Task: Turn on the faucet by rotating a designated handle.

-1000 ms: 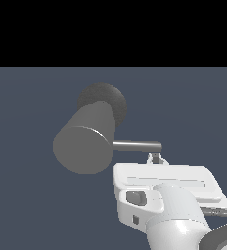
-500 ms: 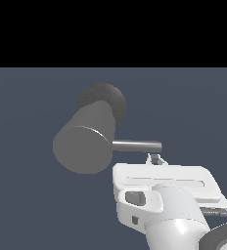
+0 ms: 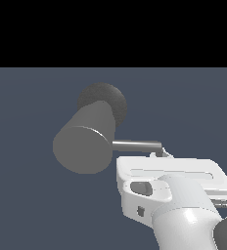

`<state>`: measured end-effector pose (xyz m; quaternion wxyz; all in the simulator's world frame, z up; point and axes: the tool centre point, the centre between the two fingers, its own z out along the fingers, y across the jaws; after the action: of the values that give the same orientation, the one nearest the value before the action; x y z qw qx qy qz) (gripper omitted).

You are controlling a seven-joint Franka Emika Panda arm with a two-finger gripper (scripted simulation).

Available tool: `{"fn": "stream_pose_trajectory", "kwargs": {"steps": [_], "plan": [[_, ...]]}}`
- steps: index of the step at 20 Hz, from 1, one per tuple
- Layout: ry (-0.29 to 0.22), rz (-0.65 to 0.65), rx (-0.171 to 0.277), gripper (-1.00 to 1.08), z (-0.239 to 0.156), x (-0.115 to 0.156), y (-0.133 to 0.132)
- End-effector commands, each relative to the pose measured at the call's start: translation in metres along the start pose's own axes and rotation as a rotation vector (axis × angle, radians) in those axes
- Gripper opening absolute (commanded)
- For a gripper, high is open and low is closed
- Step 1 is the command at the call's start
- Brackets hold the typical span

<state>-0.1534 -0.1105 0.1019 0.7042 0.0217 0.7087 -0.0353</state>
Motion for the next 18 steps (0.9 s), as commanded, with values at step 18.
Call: {"fn": "stream_pose_trajectory", "kwargs": {"steps": [18], "plan": [[0.016,0.013,0.007,-1.00,-0.002,-0.043,0.003]]}}
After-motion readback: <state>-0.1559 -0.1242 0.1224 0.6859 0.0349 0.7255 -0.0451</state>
